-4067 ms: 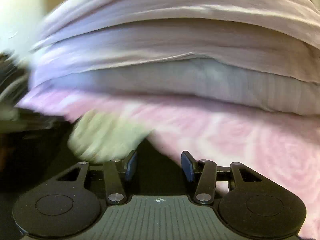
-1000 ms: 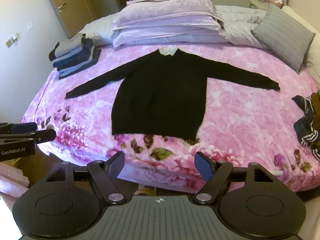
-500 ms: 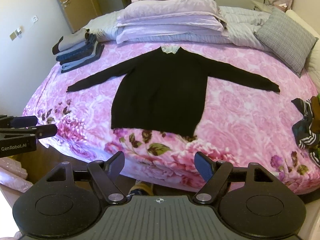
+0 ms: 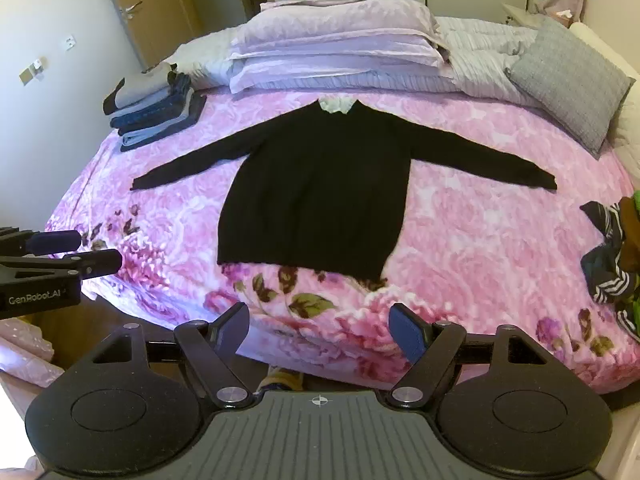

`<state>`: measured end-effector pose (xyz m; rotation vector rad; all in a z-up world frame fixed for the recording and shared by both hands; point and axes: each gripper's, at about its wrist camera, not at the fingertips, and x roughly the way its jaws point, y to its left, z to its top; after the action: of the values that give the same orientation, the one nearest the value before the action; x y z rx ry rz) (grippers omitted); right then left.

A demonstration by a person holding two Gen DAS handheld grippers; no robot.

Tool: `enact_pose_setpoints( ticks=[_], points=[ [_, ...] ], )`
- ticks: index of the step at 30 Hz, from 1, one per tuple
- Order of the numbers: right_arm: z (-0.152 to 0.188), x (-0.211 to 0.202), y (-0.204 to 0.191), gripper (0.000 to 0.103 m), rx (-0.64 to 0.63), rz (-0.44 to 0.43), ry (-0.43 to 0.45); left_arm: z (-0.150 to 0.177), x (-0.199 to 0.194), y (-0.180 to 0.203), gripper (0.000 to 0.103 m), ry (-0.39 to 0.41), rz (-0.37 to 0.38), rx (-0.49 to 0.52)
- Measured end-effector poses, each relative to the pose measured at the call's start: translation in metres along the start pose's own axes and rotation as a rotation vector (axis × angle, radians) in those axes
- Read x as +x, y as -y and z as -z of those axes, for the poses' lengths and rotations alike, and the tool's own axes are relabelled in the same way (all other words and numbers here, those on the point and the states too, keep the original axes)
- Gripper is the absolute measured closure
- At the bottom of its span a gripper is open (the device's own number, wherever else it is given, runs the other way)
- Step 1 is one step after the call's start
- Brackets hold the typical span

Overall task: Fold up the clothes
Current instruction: 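Release the hem and lift both grippers away from the black top, then grasp the sleeve cuff nearest the left gripper and fold it across the body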

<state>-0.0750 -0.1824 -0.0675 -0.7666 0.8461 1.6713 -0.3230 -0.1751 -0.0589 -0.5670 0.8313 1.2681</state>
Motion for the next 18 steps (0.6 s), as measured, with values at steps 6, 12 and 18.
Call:
enact_pose_setpoints(
  ticks=[6,12,18],
  points=[
    [-0.005,0.004,0.002,0.029,-0.011,-0.005,-0.002,-0.001,0.004,0.0,0.045,-0.003,-0.003,-0.012],
    [-0.013,0.012,0.004,0.029,-0.018,-0.017,-0.01,-0.005,0.013,-0.006,0.045,-0.014,-0.008,-0.031],
    [-0.03,0.033,0.011,0.029,-0.009,-0.031,-0.033,-0.02,0.037,-0.02,0.045,-0.026,-0.02,-0.066]
  ],
)
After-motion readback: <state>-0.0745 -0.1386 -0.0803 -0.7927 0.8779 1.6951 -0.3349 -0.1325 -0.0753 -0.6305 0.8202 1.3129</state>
